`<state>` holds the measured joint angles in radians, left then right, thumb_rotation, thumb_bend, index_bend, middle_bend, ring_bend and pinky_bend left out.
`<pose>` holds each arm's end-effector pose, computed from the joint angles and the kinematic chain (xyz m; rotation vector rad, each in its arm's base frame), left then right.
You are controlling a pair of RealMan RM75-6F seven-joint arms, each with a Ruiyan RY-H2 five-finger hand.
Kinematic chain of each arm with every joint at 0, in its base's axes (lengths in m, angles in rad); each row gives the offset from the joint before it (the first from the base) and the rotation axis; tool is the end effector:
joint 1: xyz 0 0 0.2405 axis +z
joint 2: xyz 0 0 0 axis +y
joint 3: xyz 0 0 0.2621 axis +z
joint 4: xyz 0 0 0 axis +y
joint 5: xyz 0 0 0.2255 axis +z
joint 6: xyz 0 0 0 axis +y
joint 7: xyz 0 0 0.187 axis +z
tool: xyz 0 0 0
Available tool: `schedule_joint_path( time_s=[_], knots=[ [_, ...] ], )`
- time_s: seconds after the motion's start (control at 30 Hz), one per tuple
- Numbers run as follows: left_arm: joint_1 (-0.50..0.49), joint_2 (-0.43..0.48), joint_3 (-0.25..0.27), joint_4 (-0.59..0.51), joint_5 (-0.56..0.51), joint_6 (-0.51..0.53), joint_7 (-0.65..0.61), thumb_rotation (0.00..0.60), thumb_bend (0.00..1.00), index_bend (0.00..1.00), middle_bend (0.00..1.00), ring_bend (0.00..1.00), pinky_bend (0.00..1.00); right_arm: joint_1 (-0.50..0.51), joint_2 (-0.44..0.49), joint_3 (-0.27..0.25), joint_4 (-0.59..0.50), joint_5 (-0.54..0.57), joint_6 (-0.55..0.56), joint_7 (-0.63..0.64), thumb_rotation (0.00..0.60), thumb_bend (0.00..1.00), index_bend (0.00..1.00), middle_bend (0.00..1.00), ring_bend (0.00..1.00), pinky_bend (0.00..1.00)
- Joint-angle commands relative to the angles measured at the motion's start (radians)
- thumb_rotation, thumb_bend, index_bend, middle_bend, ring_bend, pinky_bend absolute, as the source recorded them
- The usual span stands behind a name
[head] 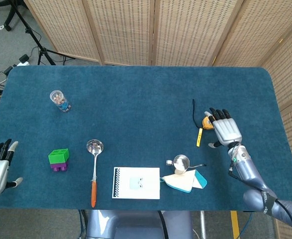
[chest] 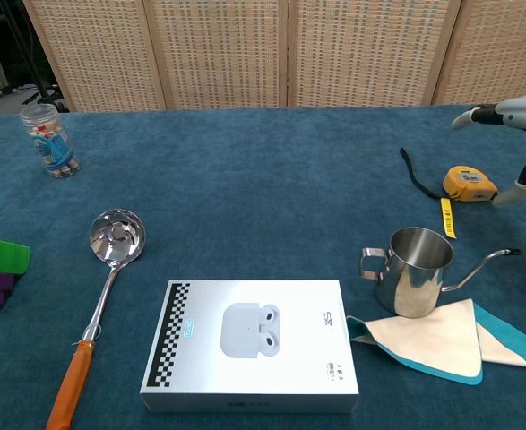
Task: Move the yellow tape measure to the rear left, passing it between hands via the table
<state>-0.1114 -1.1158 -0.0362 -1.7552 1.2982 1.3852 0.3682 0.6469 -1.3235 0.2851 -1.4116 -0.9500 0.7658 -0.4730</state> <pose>-0.3268 0.2242 0.1243 -1.4172 -0.9017 -0.5827 -0.2440 -0.4322 0.0457 1.7142 -0.9187 0.5898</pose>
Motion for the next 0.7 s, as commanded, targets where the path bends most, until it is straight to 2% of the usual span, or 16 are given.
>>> schedule_joint_path(
  time_s=[0.03, 0.2, 0.43, 0.7],
  knots=[
    [0.000, 0.002, 0.001, -0.003, -0.002, -0.002, 0.002, 0.600, 0.00, 0.00, 0.00, 0.00, 0.00, 0.081, -0.046, 0.000, 0.114, 0.092, -0.092, -0.036, 0.600, 0.09, 0.08, 0.00, 0.00, 0.00],
    [0.000, 0.007, 0.002, -0.010, -0.003, 0.000, 0.008, 0.600, 0.00, 0.00, 0.00, 0.00, 0.00, 0.137, -0.078, -0.012, 0.235, 0.170, -0.162, -0.037, 0.600, 0.09, 0.09, 0.00, 0.00, 0.00],
    [-0.006, 0.002, 0.007, -0.008, -0.010, -0.013, 0.020, 0.600, 0.00, 0.00, 0.00, 0.00, 0.00, 0.180, -0.110, -0.034, 0.350, 0.223, -0.233, -0.001, 0.600, 0.10, 0.11, 0.00, 0.00, 0.00],
    [-0.011, -0.003, 0.008, -0.005, -0.020, -0.023, 0.026, 0.600, 0.00, 0.00, 0.00, 0.00, 0.00, 0.204, -0.140, -0.064, 0.416, 0.238, -0.279, 0.035, 0.600, 0.10, 0.15, 0.00, 0.00, 0.00]
  ],
)
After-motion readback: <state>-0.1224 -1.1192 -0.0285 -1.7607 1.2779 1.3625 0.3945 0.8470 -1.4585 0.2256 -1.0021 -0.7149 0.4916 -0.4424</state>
